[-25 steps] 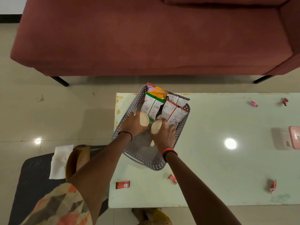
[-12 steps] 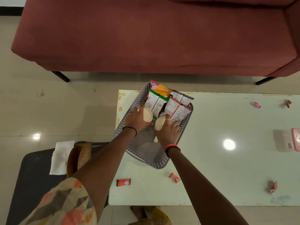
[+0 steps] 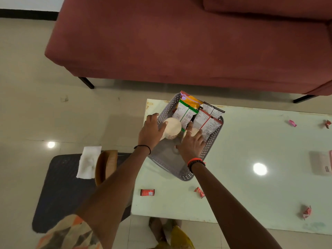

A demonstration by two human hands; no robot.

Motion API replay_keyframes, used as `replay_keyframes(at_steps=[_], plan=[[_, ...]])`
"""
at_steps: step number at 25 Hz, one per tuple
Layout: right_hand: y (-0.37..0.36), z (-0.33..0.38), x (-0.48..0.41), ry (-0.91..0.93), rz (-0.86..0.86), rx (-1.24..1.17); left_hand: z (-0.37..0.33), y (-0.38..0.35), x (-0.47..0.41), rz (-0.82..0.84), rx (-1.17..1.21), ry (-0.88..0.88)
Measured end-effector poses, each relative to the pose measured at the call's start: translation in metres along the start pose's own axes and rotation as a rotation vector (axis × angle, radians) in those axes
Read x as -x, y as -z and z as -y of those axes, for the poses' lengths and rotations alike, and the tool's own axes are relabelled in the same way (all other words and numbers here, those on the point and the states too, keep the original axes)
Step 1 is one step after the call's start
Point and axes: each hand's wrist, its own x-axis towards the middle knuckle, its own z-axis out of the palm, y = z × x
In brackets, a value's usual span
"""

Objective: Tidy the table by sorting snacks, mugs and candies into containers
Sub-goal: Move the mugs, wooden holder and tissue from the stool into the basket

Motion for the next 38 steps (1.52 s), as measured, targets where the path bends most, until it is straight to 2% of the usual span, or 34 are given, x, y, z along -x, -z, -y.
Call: replay_keyframes(at_steps=[4,8,10,13,16,21,24,29,33,38], plan=[[0.001,0.03,0.033,0.135,-0.062,0.0,0.024,0.032,0.051,-0.288,0.172,0.073],[-0.013,0.062,0.061,0.374,-0.074,-0.123,0.075,0.05,0.116,-0.474,0.102,0.205],[-0.028,0.079,0.073,0.569,0.012,-0.148,0.101,0.052,0.143,-0.476,0.117,0.337],[-0.052,0.104,0.087,0.864,0.132,-0.003,0.13,0.049,0.171,-0.403,0.059,0.486],[-0.073,0.129,0.095,0.986,0.245,0.073,0.151,0.046,0.183,-0.327,0.024,0.557],[-0.1,0.149,0.1,1.193,0.273,0.32,0.175,0.037,0.179,-0.25,0.113,0.578],[-0.107,0.152,0.101,1.214,0.257,0.405,0.179,0.039,0.179,-0.242,0.211,0.599],[-0.101,0.148,0.106,1.17,0.143,0.369,0.178,0.049,0.187,-0.243,0.196,0.531],[-0.081,0.123,0.111,1.098,0.117,0.219,0.168,0.063,0.186,-0.183,0.215,0.405],[-0.044,0.071,0.102,0.901,0.082,0.072,0.136,0.07,0.157,-0.028,0.151,0.152]])
